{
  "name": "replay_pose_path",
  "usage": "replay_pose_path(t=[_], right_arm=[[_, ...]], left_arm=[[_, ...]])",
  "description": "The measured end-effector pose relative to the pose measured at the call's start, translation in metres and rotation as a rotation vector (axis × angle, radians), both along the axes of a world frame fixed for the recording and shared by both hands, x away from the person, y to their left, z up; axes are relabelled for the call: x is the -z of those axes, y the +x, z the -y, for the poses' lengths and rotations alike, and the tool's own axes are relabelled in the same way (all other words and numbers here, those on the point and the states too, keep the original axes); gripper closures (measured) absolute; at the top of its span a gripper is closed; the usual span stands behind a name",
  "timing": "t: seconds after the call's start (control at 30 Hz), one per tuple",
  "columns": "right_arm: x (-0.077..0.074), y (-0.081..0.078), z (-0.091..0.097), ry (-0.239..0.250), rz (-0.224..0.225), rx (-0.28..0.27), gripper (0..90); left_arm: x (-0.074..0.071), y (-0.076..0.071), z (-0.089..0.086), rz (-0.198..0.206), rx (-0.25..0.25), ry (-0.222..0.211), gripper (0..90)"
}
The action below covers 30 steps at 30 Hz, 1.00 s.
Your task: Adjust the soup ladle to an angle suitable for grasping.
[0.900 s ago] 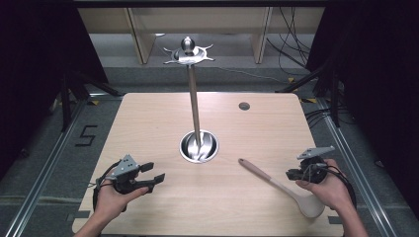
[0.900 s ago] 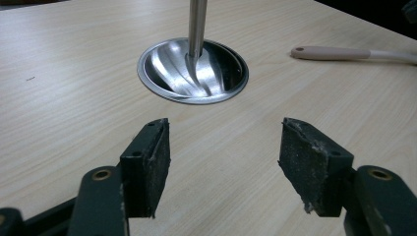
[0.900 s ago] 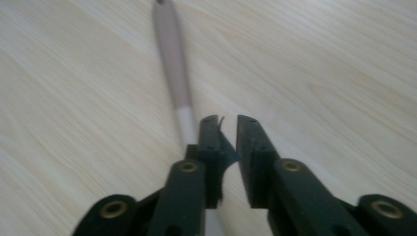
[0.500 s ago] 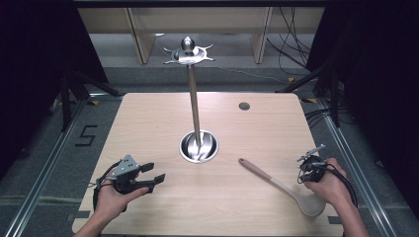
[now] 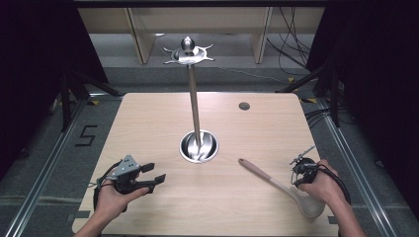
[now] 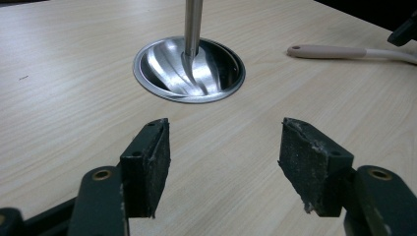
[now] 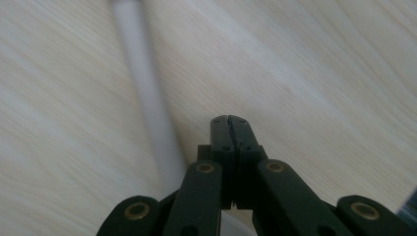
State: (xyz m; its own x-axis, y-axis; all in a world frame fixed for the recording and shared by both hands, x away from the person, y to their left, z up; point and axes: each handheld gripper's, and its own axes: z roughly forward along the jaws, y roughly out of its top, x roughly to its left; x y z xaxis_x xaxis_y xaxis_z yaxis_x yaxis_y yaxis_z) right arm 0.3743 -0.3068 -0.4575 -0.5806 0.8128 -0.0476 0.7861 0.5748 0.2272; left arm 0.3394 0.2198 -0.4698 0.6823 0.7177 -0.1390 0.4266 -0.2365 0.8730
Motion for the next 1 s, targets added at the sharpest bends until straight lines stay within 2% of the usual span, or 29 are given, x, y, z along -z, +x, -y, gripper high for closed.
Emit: replay_pose_path(t=[0.13,0.17,0.2,0.23,0.27,0.33,0.37,0.53,0.57,0.6,0.63,0.7,0.8,0.83,0.9,0.97,1.0], right_arm=[[-0.005,0.0,-0.01,0.0,-0.013,-0.006,90.0],[-0.005,0.001,-0.012,-0.007,-0.018,0.001,90.0],[-0.002,0.004,-0.01,-0.026,-0.023,-0.009,90.0],[-0.002,0.004,-0.01,-0.026,-0.023,-0.009,90.0],[0.002,0.004,-0.007,-0.05,-0.047,0.021,90.0],[0.003,0.004,-0.006,-0.057,-0.058,0.025,90.0],[0.007,0.001,-0.004,-0.067,-0.092,0.046,90.0],[0.012,-0.002,-0.003,-0.072,-0.119,0.024,90.0],[0.011,-0.004,-0.007,-0.081,-0.129,0.056,90.0],[0.011,-0.004,-0.007,-0.081,-0.129,0.056,90.0],[0.012,-0.004,-0.005,-0.079,-0.124,0.02,90.0],[0.012,-0.005,-0.008,-0.088,-0.134,0.04,90.0],[0.012,-0.005,-0.009,-0.086,-0.14,0.037,90.0],[0.012,-0.007,-0.012,-0.079,-0.158,0.035,90.0],[0.011,-0.009,-0.015,-0.097,-0.162,0.03,90.0],[0.012,-0.011,-0.018,-0.087,-0.178,0.012,90.0],[0.012,-0.012,-0.019,-0.073,-0.184,0.012,90.0]], left_arm=[[0.0,0.0,0.0,0.001,0.003,0.005,35.6],[-0.001,-0.001,-0.001,0.014,0.006,0.02,35.6],[-0.001,-0.001,-0.001,-0.001,0.005,-0.001,35.5],[-0.001,-0.001,-0.001,-0.001,0.005,-0.001,35.5],[0.0,-0.001,-0.001,0.002,0.001,-0.01,35.5],[-0.001,-0.001,-0.001,0.003,-0.002,0.0,35.5],[-0.001,0.0,-0.001,0.005,0.0,0.003,35.5],[0.0,-0.001,0.001,-0.002,0.011,0.002,35.5],[0.0,-0.001,0.001,-0.002,0.01,0.002,35.5],[0.0,-0.001,0.001,0.0,0.006,0.003,35.5],[-0.001,-0.001,0.0,0.004,0.004,0.02,35.5],[-0.001,-0.001,0.0,0.005,0.003,0.016,35.5],[-0.001,-0.001,0.0,0.004,0.005,0.017,35.5],[-0.001,-0.001,0.0,0.004,0.005,0.016,35.5],[-0.001,-0.001,0.0,0.003,0.006,0.014,35.5],[-0.001,-0.001,0.0,0.003,0.006,0.014,35.5],[-0.001,-0.001,0.0,-0.001,0.012,0.002,35.5]])
